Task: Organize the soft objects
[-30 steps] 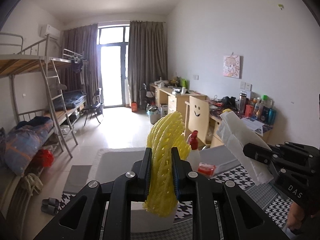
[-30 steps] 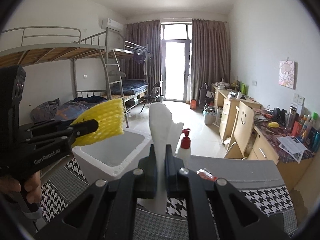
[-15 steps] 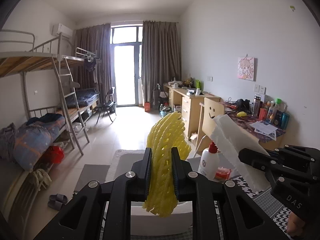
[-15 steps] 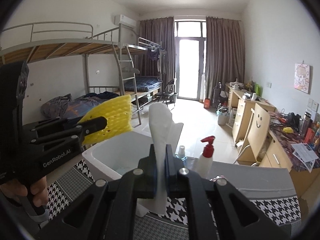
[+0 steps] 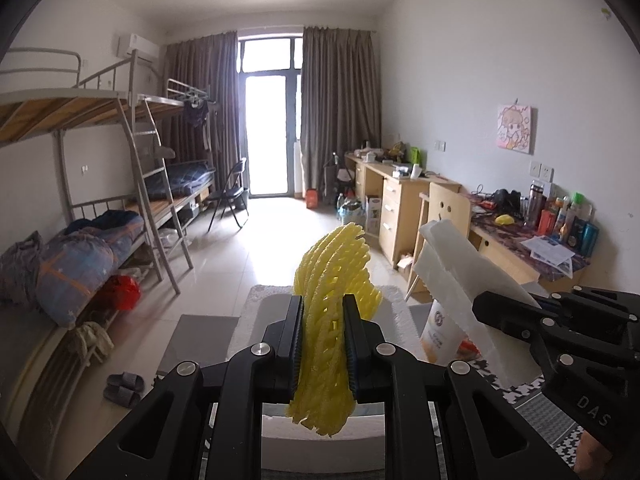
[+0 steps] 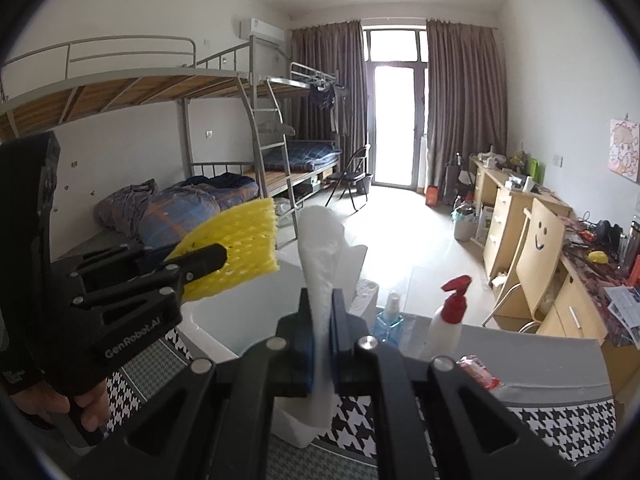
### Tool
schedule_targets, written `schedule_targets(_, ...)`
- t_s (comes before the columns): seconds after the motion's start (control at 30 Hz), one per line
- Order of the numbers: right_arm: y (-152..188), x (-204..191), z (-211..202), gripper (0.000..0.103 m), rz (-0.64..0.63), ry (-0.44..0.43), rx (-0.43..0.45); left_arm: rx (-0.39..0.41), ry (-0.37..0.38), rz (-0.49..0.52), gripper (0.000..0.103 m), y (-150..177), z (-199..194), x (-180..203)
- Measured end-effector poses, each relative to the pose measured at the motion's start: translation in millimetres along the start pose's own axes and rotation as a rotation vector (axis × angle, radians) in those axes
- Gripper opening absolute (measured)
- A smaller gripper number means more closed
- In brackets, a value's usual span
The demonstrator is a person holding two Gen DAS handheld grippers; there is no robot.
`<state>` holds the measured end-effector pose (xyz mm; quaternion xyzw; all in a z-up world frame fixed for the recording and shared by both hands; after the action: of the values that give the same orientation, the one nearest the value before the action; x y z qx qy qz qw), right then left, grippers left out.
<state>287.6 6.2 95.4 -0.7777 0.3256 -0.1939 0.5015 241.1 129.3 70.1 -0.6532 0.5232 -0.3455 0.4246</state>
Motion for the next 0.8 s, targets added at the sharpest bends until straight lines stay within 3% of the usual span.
schedule_targets(0.57, 2.1, -6.2, 21.4, 0.009, -0.004, -0.011, -0.035, -0.076, 0.021, -0.012, 0.02, 7.9, 35.6, -2.1)
schedule_targets(0.7, 3.1, -3.2, 25.7, 0.009, 0.005, -0.008, -0.047, -0.112, 0.03, -0.02, 0.033, 12.4, 43.7, -7.5)
schedule_targets(0.77, 0.3, -3.5, 25.4, 0.009, 0.005, -0.004, -0.046, -0.107, 0.012, -0.024, 0.049, 12.8, 42.5, -11.3)
schedule_targets(0.8, -0.2, -3.6, 25.6, 0.009, 0.004, -0.003, -0.045, -0.104, 0.0, -0.029, 0.064, 12.8, 41.2, -14.5)
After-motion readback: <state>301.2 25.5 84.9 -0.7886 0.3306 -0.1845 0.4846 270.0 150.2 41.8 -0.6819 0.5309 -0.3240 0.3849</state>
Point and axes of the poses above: each gripper's, at about its wrist camera, not at the fingertips, and z roughly the way its jaws point, x to its right, y to its underside, the point moved 3 cm from there along z, roughly the way its jaws point, and after that the axes turned 1 degree about x, right-handed, at the moved point
